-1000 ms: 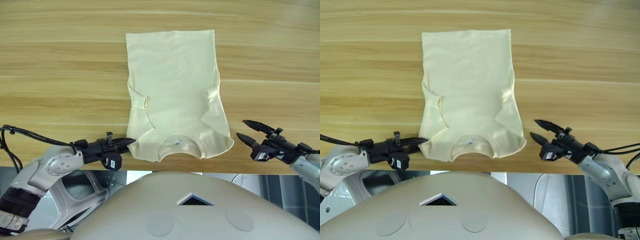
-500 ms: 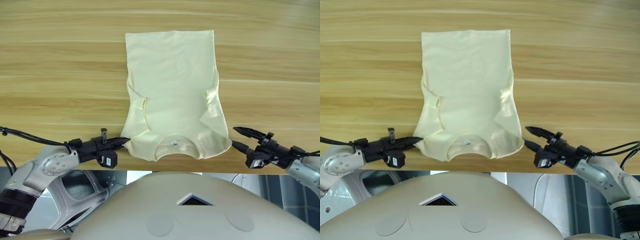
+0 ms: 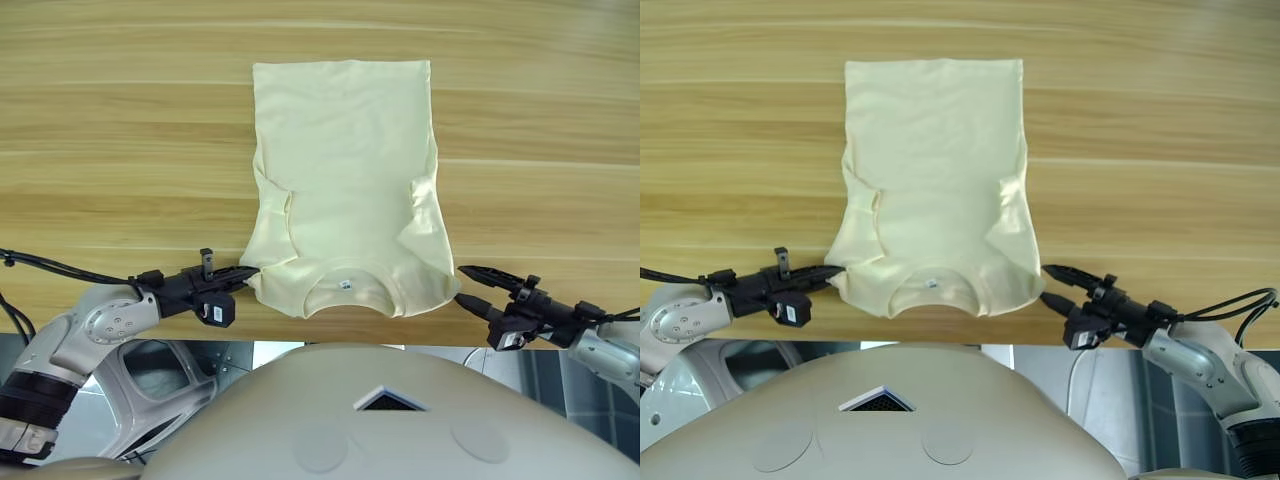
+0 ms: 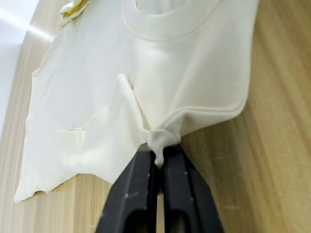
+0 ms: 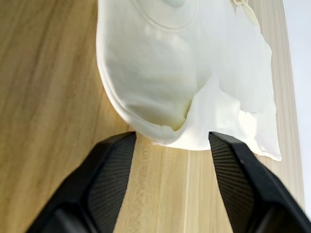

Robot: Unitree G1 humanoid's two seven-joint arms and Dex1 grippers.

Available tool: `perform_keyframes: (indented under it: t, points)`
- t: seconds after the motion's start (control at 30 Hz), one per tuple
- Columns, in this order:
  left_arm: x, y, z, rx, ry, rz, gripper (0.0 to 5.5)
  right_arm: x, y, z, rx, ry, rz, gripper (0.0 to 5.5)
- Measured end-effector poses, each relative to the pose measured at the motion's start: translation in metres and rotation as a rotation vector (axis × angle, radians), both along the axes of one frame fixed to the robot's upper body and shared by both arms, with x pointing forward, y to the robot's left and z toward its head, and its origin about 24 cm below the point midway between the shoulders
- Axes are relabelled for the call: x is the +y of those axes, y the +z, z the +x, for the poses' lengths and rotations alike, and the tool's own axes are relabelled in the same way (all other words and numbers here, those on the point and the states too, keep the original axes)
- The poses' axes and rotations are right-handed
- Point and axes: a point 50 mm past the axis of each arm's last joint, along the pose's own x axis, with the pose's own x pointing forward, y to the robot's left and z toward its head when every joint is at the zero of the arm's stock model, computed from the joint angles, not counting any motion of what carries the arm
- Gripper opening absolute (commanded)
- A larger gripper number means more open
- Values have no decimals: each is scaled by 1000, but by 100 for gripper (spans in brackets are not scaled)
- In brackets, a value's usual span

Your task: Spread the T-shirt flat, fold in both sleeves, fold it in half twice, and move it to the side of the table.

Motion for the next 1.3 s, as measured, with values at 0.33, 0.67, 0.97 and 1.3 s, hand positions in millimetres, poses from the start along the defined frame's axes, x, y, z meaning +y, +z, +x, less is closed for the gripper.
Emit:
perform_keyframes:
  t: [0.33,0.67,0.97,1.3]
  points:
    - [0,-1,3,-4,1,-2,1,9,-7,25,-40,52,35,281]
    - [-1,-1,3,-5,2,-3,0,13,-8,16,-10,76,46,258]
    - [-1,-1,5,-9,1,-5,0,17,-13,13,17,109,37,94]
    - [-1,-1,5,-7,2,-7,0,17,-17,13,34,121,31,2]
